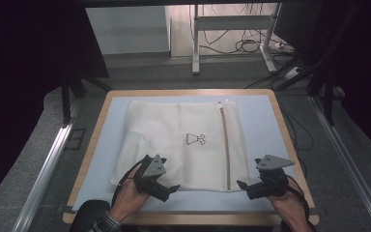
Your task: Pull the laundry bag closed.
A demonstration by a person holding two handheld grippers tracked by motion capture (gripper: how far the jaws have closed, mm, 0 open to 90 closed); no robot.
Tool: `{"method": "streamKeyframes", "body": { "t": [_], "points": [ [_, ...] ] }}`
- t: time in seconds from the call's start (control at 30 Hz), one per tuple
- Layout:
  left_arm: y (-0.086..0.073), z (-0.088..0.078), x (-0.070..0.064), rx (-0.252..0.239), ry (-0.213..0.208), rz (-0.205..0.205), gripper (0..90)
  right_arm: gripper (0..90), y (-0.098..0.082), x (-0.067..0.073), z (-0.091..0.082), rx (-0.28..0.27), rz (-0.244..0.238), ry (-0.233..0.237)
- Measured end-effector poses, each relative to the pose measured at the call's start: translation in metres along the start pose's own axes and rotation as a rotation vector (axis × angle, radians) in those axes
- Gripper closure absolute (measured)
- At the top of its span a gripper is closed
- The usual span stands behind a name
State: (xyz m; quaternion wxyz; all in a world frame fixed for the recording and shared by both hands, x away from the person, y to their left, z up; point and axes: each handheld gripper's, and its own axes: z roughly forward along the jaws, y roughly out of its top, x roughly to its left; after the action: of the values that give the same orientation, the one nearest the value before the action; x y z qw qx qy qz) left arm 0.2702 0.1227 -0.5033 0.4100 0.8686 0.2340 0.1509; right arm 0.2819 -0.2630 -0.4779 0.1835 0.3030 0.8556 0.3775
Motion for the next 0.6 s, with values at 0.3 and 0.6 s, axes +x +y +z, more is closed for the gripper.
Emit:
{"method": "streamKeyframes", "body": {
  "t": [0.3,0.6],
  "points": [
    [-0.010,-0.006,-0.001,0.018,0.005,-0.020,1.6,0.0,-0.017,0.002,-0.009,0.026,0.031,0.000],
    [-0.012,-0.003,-0.008,0.041,0.006,-0.008,1.4,0.0,-0.023,0.003,-0.011,0.056,0.025,-0.007]
  ]
}}
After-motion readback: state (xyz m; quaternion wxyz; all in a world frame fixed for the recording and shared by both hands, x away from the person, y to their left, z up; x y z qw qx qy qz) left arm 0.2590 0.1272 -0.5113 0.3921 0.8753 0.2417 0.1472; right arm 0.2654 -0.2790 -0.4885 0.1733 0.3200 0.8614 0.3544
